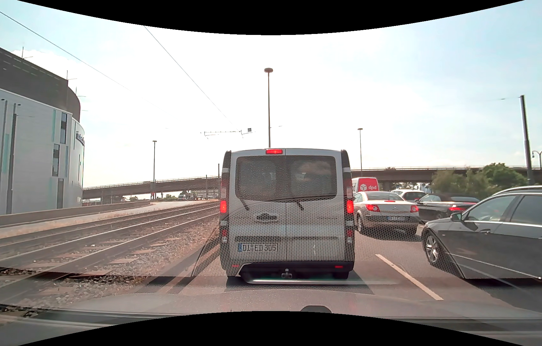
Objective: Follow the waypoints while adhering to traffic rules and regulations
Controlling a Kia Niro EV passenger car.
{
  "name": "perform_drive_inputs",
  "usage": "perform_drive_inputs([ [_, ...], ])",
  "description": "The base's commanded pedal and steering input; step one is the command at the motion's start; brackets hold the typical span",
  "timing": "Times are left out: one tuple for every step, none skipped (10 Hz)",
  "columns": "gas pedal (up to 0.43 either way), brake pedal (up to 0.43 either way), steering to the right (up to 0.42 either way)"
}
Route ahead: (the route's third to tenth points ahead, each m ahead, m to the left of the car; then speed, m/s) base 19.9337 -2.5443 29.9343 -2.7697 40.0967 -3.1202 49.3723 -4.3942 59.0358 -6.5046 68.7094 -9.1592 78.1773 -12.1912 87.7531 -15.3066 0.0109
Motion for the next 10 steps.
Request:
perform_drive_inputs([
  [0.000, 0.299, -0.003],
  [0.000, 0.268, -0.003],
  [0.000, 0.256, -0.003],
  [0.000, 0.256, -0.003],
  [0.000, 0.250, -0.003],
  [0.000, 0.256, -0.003],
  [0.000, 0.250, -0.003],
  [0.000, 0.250, -0.003],
  [0.000, 0.250, -0.003],
  [0.000, 0.250, -0.003],
])
